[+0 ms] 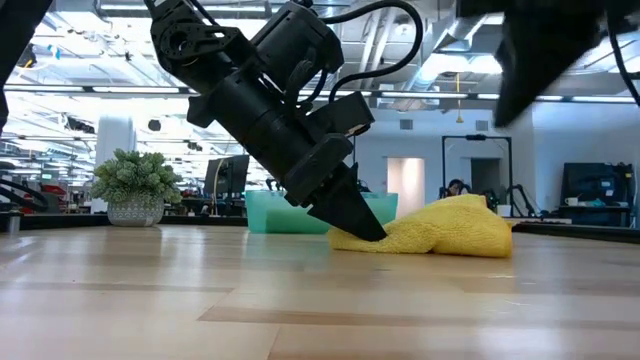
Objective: Roll microfiber towels into tight, uniform cylinder then place into a basket
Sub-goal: Roll the yellow microfiber cloth
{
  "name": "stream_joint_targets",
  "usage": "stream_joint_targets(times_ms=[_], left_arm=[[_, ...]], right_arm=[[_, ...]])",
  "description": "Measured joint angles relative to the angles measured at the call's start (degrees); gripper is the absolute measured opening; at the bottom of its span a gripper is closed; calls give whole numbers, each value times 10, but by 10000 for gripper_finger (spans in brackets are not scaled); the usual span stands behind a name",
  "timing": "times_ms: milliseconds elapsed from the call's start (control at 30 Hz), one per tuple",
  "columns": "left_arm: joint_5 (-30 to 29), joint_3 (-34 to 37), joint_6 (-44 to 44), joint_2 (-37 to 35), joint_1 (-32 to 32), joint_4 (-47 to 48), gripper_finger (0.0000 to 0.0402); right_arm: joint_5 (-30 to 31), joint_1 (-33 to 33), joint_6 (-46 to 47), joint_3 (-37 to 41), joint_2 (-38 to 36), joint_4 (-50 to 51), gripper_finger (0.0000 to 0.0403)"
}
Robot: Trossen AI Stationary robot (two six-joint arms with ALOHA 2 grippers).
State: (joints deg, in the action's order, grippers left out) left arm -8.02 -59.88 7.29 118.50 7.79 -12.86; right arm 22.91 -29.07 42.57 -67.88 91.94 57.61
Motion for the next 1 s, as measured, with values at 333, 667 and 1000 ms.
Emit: stream_joint_targets(times_ms=[333, 667, 1000], left_arm=[[0, 0, 0, 0, 0, 0, 127], [-1, 0, 0, 0, 0, 0, 127], [-1, 0, -1, 0, 0, 0, 127]], right_arm=[[62, 41, 44, 148, -153, -148, 143], [-97, 151, 37, 264, -167, -396, 140], [-192, 227, 7, 270, -166, -390, 167]])
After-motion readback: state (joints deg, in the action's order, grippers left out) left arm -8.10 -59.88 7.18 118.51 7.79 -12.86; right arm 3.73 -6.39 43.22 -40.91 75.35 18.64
